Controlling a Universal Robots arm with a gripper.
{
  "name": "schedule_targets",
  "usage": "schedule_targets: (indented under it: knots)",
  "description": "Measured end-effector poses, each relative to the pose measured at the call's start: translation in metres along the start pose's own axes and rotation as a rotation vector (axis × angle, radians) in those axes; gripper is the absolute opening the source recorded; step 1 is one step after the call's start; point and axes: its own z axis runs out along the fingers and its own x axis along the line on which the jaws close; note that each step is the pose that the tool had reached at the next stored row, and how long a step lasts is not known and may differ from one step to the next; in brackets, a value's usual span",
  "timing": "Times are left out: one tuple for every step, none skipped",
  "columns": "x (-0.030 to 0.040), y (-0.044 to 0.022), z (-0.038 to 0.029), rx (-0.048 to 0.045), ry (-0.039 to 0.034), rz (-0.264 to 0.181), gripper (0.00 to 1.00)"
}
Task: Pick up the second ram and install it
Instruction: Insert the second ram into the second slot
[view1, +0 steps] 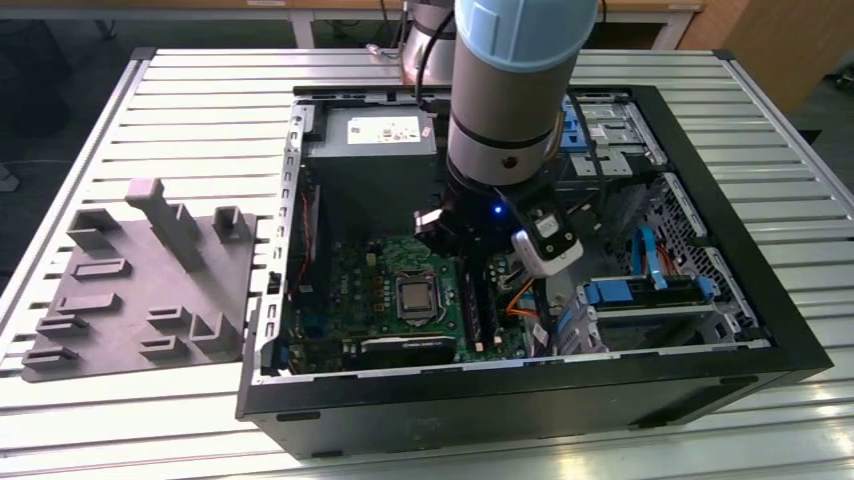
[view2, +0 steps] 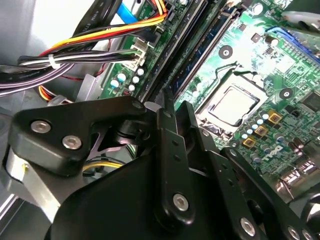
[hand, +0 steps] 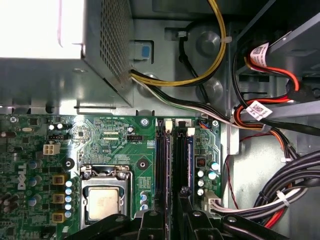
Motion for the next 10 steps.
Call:
schedule_targets:
  knots:
    - [0.0000,0.0001,-0.0011,0.0003,0.0000,0.000,0.25]
    - [-0.0001,0.0001,-0.0019,0.0004,0.0000,0.000,0.25]
    - [0.0000,0.0001,-0.0018,0.0004,-0.0001,0.000,0.25]
    - [0.0000,0.0001,-0.0018,0.0004,-0.0001,0.000,0.25]
    - [-0.0001,0.0001,-0.0019,0.0005,-0.0001,0.000,0.25]
    - [0.0000,0.0001,-0.0019,0.0006,-0.0001,0.000,0.25]
    - [-0.0001,0.0001,-0.0019,0.0008,0.0000,0.000,0.25]
    - [0.0000,0.0001,-0.0020,0.0008,0.0000,0.000,0.25]
    - [-0.0001,0.0001,-0.0020,0.0009,0.0000,0.000,0.25]
    - [-0.0001,0.0001,-0.0020,0.0009,0.0000,0.000,0.25]
